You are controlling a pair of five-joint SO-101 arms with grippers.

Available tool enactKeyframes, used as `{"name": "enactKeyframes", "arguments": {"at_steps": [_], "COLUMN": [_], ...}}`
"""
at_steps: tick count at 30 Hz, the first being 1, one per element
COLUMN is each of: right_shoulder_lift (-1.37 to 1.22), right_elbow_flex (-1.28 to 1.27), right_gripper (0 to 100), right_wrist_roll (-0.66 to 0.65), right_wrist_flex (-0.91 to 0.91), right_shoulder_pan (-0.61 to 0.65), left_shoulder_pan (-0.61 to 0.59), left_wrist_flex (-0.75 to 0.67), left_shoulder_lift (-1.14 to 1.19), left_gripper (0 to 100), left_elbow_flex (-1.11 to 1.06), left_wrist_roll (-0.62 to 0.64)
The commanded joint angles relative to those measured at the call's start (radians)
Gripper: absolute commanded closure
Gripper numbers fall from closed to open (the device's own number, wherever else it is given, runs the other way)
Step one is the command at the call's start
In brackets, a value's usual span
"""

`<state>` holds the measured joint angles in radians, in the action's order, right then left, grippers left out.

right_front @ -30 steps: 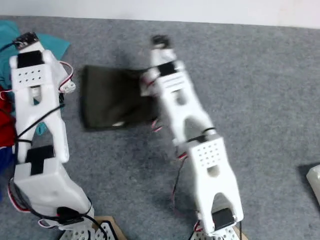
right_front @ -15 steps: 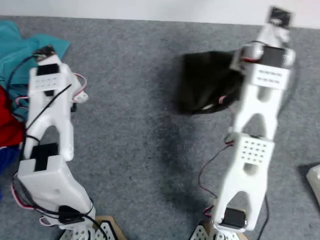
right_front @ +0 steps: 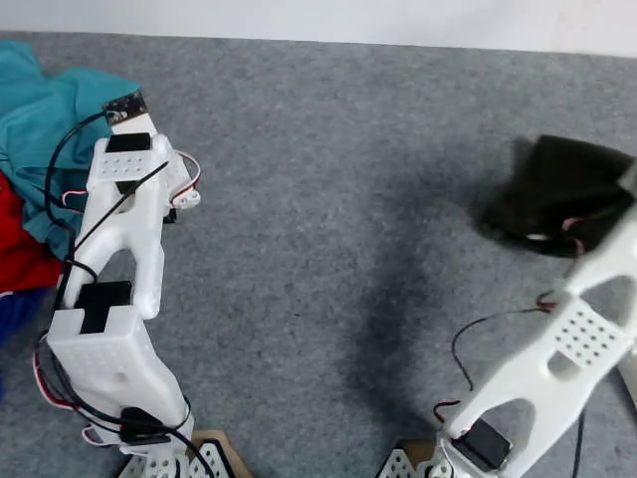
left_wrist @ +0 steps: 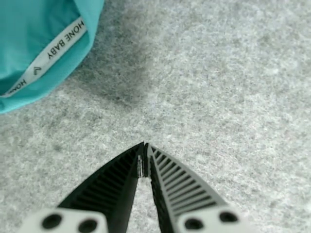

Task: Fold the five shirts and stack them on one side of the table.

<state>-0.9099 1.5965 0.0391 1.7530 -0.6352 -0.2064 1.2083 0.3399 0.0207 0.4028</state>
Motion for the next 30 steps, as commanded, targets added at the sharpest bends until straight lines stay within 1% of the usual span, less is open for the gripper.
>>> {"name": "enactKeyframes", "arguments": {"at_steps": [1, 6, 11, 13, 18, 21, 25, 30], "right_shoulder_lift": [0.03, 0.041, 0.151, 0.234, 0.519, 0.67, 0.756, 0.757], "right_elbow_flex": [0.045, 0.044, 0.012, -0.073, -0.426, -0.581, -0.697, -0.803], "right_gripper": [99.3, 99.3, 99.3, 99.3, 99.3, 99.3, 99.3, 99.3], "right_wrist_roll": [-0.069, -0.146, -0.143, -0.115, -0.104, -0.106, -0.114, -0.193], "right_wrist_flex": [0.015, 0.015, 0.016, 0.016, 0.013, 0.007, -0.033, -0.107], "right_shoulder_pan": [-0.133, -0.242, -0.294, -0.289, -0.229, -0.228, -0.297, -0.403], "left_shoulder_pan": [0.016, 0.018, 0.042, 0.048, 0.044, 0.042, 0.042, 0.044], "left_wrist_flex": [-0.012, -0.012, -0.011, -0.009, -0.005, -0.005, -0.011, -0.011], "left_shoulder_lift": [-0.005, -0.005, -0.005, -0.005, -0.005, -0.005, -0.007, -0.007], "left_gripper": [99, 99, 99, 99, 99, 99, 99, 99], "left_elbow_flex": [0.004, 0.004, 0.004, 0.004, 0.004, 0.001, -0.027, -0.027], "left_wrist_roll": [0.002, 0.002, 0.002, 0.002, 0.002, 0.002, 0.002, 0.002]}}
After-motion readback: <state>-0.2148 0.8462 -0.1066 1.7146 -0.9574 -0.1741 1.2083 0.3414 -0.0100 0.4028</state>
